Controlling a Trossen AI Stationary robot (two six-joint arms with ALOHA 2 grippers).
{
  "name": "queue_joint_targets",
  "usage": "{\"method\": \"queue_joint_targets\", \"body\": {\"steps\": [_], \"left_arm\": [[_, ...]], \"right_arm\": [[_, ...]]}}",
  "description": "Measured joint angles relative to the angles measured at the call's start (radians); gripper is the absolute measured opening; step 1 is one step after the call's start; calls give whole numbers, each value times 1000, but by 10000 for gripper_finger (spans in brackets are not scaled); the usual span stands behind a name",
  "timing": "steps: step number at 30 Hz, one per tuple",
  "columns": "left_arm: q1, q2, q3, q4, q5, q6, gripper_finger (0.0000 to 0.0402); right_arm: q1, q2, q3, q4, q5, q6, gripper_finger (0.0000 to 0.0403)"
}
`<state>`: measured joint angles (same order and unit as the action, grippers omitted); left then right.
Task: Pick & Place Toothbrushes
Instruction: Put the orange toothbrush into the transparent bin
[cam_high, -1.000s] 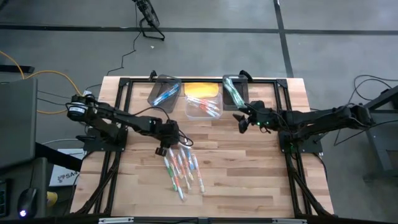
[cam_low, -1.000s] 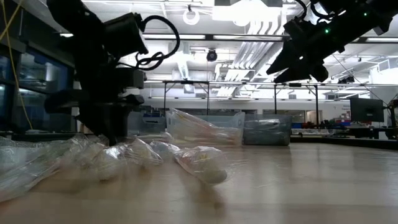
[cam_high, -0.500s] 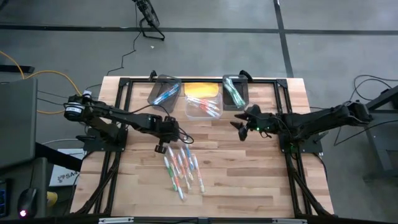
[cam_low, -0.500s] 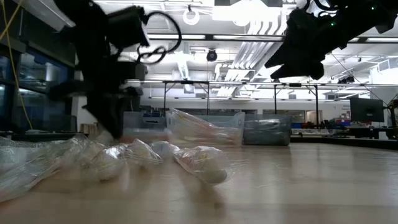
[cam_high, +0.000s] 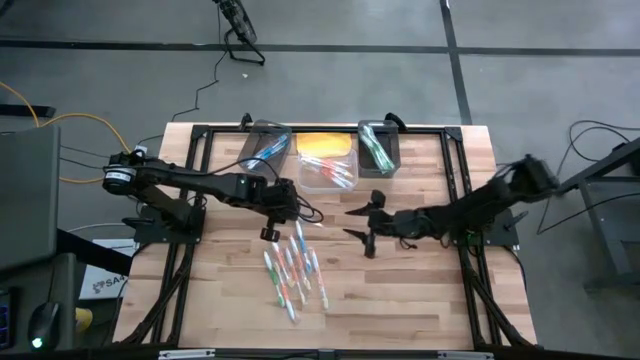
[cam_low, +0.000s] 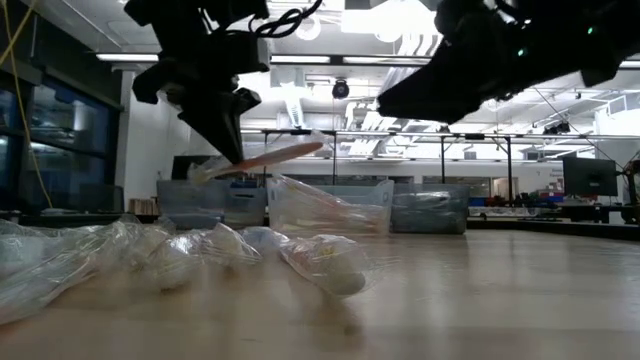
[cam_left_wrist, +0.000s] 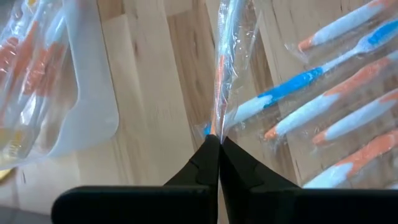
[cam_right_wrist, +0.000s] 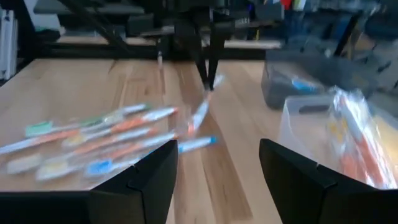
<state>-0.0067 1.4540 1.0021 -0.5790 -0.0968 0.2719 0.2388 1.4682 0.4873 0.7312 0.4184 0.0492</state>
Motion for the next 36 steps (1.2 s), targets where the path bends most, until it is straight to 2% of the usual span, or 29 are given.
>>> {"method": "queue_joint_targets", "body": {"steps": [4, 7, 14, 16, 21, 26, 36], "left_arm": [[0, 0, 2, 0, 0, 0, 0], [0, 0, 2, 0, 0, -7, 0], [0, 0, 3, 0, 0, -8, 0], [0, 0, 3, 0, 0, -12, 0], [0, 0, 3, 0, 0, -14, 0], [0, 0, 3, 0, 0, -14, 0], [0, 0, 3, -1, 0, -14, 0]], "right_arm": [[-1, 132, 2, 190, -2, -57, 219], [-1, 211, 38, 240, -6, -97, 219], [-4, 378, 207, 218, -3, -205, 219], [-5, 401, 248, 185, 36, -215, 219], [-18, 406, 291, 94, 51, -223, 214], [-22, 406, 296, 79, 54, -231, 173], [-25, 406, 295, 34, 54, -230, 51]]}}
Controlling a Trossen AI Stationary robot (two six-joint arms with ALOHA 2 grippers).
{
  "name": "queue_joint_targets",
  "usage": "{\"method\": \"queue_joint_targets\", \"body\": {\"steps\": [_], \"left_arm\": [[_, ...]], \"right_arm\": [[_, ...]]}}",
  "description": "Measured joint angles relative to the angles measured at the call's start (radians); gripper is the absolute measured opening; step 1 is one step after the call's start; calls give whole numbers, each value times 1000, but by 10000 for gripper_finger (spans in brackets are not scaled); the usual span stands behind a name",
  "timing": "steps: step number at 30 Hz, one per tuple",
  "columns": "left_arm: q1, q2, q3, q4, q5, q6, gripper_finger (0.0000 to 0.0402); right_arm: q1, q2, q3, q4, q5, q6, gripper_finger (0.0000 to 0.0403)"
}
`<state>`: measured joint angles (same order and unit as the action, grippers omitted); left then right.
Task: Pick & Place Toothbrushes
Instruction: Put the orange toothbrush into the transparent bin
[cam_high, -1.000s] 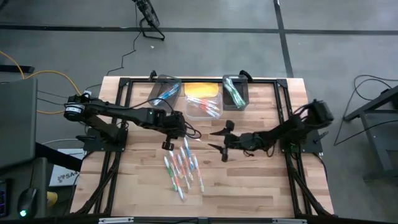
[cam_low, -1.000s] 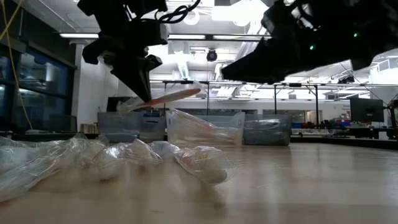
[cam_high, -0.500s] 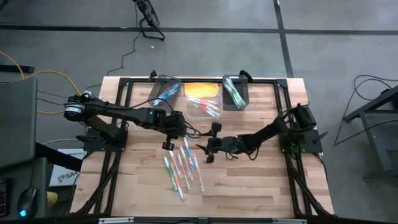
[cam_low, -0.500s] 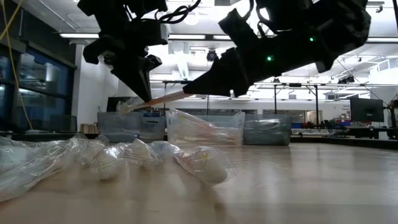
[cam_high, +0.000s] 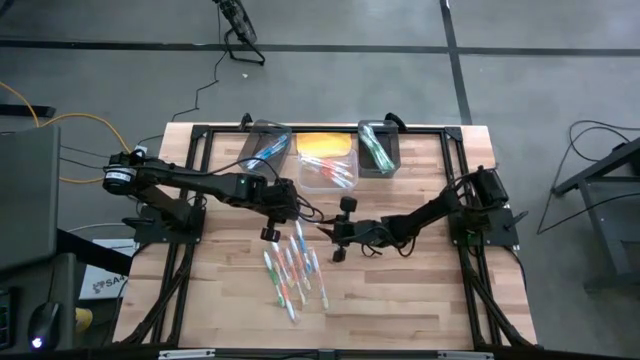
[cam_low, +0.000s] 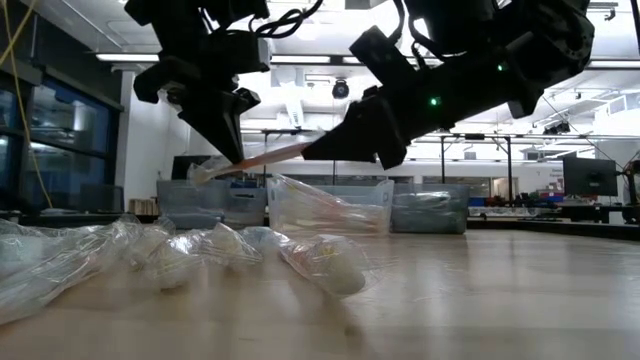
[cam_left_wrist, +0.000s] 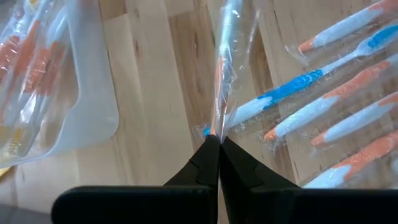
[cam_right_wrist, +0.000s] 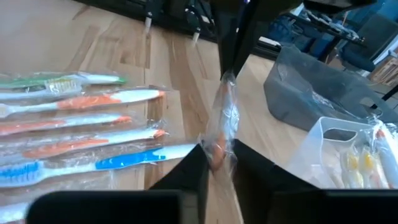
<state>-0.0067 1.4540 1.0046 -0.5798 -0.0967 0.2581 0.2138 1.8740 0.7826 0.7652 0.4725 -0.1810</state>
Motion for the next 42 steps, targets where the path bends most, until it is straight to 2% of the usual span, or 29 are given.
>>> {"method": "queue_joint_targets", "body": {"steps": [4, 10, 15, 20, 23, 27, 32, 36, 40, 42], "left_arm": [[-1, 0, 0, -12, 3, -1, 0], [-1, 0, 0, -14, 5, 4, 4], [-1, 0, 1, -24, -12, 25, 47], [0, -21, 6, -95, -113, -16, 114], [0, -59, 14, -168, -151, -72, 137], [0, -128, 16, -205, -161, -127, 145], [0, -223, -60, -125, -161, -134, 145], [0, -308, -175, -13, -161, -160, 145], [0, -396, -303, 113, -153, -207, 145], [0, -429, -357, 177, -140, -230, 145]], "right_arm": [[-1, 0, 0, 2, 7, 1, 16], [-1, 0, 0, 1, -7, 37, 13], [0, 0, 0, -7, -1, 73, 12], [0, -20, 0, -68, 52, 116, 12], [0, -60, 0, -132, 95, 140, 12], [-5, -148, 0, -223, 181, 164, 12], [-68, -273, 0, -404, 281, 242, 12], [-159, -336, 1, -458, 249, 308, 12], [-264, -337, 0, -481, 75, 350, 12], [-298, -323, 0, -479, 26, 367, 12]]}}
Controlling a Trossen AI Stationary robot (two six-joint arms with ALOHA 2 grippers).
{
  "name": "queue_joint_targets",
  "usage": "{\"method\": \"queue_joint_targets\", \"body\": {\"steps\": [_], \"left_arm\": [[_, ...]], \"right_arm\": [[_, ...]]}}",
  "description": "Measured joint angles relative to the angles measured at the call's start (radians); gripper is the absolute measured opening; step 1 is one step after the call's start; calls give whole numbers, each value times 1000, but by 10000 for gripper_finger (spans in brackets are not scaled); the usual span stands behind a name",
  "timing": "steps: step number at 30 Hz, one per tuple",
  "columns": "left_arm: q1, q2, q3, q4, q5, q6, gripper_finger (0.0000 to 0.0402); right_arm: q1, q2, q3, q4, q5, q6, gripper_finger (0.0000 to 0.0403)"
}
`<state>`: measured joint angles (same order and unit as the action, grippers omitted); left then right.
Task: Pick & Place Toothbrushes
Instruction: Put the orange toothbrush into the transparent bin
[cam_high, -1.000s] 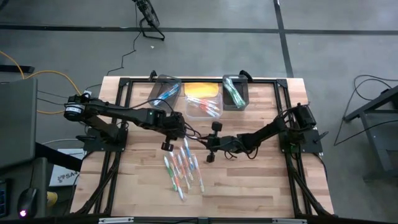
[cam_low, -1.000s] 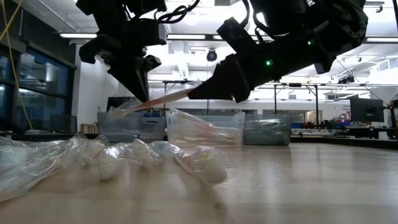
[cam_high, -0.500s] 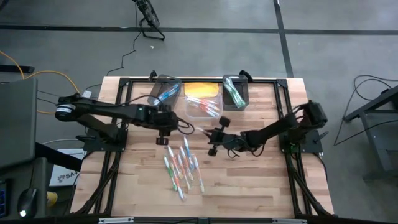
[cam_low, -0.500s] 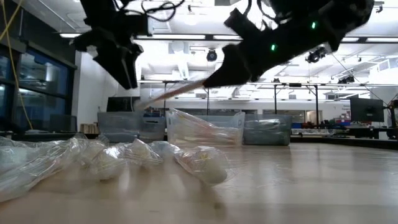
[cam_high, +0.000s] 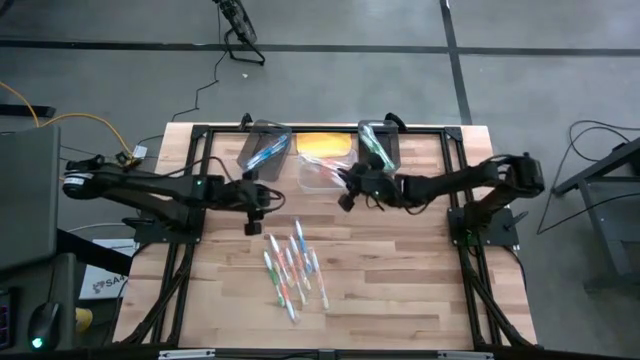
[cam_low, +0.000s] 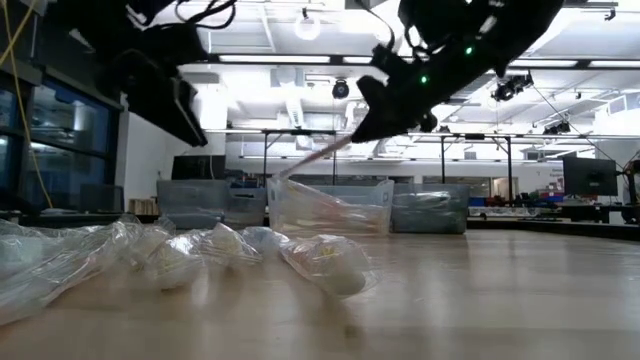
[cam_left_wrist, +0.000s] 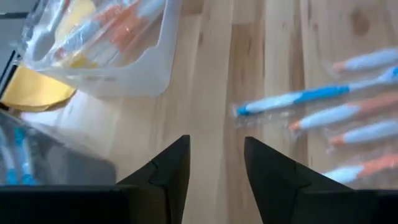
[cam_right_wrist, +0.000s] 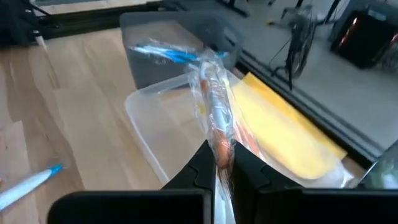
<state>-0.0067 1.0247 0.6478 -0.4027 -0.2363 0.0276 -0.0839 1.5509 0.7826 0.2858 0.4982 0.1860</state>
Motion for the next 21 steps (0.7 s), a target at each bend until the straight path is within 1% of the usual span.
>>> {"method": "queue_joint_targets", "body": {"steps": [4, 7, 9, 13, 15, 17, 21], "left_arm": [[-1, -52, -85, 89, 26, -55, 145], [0, -76, -134, 130, 25, -70, 145], [0, -74, -151, 177, 26, -71, 145], [0, -74, -165, 183, 34, -75, 145], [0, -74, -165, 190, 37, -79, 145], [0, -74, -165, 195, 47, -83, 145], [0, -74, -165, 198, 66, -85, 145]], "right_arm": [[-40, 22, 0, -33, -12, 42, 12], [-64, 42, 0, -48, -54, 54, 12], [-79, 55, 1, -57, -80, 75, 12], [-109, 91, 0, -72, -137, 101, 12], [-118, 99, 0, -74, -139, 112, 16], [-122, 99, 0, -73, -133, 124, 35], [-123, 91, 0, -69, -122, 137, 95]]}}
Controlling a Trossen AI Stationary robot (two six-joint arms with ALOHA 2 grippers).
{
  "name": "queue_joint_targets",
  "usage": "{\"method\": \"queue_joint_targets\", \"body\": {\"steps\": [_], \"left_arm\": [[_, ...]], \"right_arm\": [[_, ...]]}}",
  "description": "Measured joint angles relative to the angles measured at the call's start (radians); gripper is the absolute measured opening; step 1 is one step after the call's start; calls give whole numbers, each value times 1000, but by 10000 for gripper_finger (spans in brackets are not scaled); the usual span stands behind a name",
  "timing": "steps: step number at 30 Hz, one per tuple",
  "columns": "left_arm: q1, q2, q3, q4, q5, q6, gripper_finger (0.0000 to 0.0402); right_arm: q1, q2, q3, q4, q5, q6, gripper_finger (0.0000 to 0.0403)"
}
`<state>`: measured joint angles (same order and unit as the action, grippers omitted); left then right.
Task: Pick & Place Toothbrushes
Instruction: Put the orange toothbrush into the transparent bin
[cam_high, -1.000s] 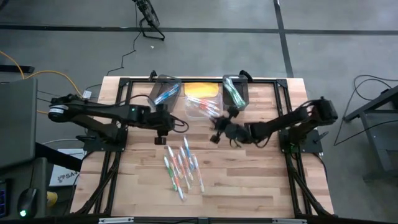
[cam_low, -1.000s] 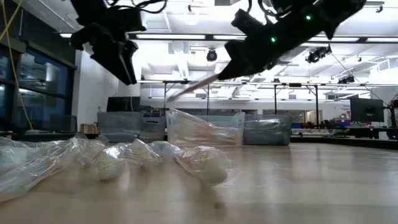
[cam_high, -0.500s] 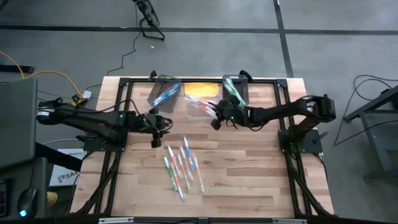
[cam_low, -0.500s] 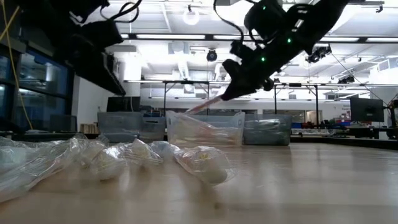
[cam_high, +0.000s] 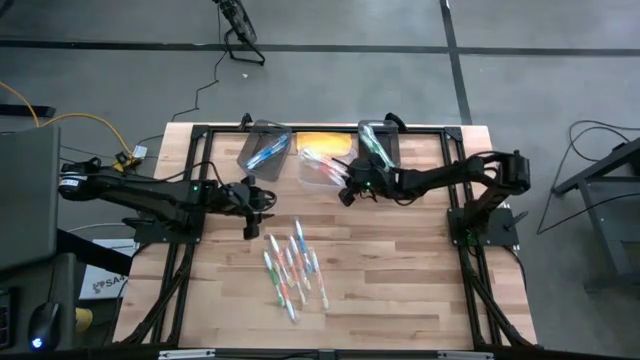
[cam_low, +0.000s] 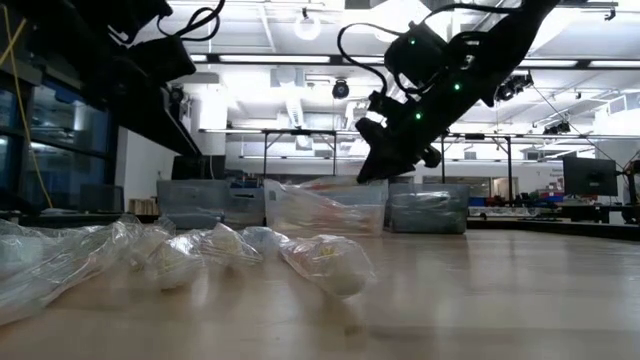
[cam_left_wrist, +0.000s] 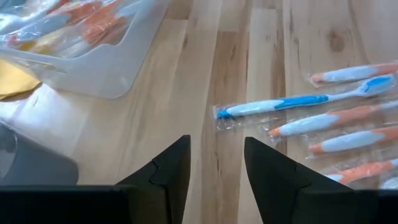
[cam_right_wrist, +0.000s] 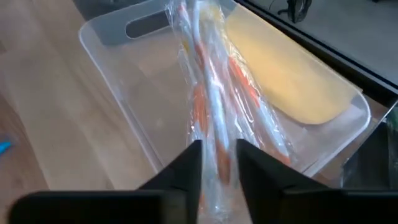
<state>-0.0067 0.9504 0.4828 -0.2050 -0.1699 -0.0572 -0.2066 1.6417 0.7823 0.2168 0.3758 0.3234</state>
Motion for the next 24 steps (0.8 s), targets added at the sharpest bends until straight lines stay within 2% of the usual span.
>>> {"method": "queue_joint_targets", "body": {"steps": [6, 11, 17, 24], "left_arm": [[0, 0, 0, 0, 32, -1, 145], [0, 0, 0, -6, 93, 14, 145], [0, 0, 0, -9, 162, 40, 145], [0, 46, 0, -27, 192, 134, 145]], "right_arm": [[4, -55, 0, -60, 0, 46, 189], [16, -164, 0, -168, -100, 52, 248], [66, -289, 0, -279, -198, 71, 265], [166, -361, 0, -284, -203, 23, 259]]}}
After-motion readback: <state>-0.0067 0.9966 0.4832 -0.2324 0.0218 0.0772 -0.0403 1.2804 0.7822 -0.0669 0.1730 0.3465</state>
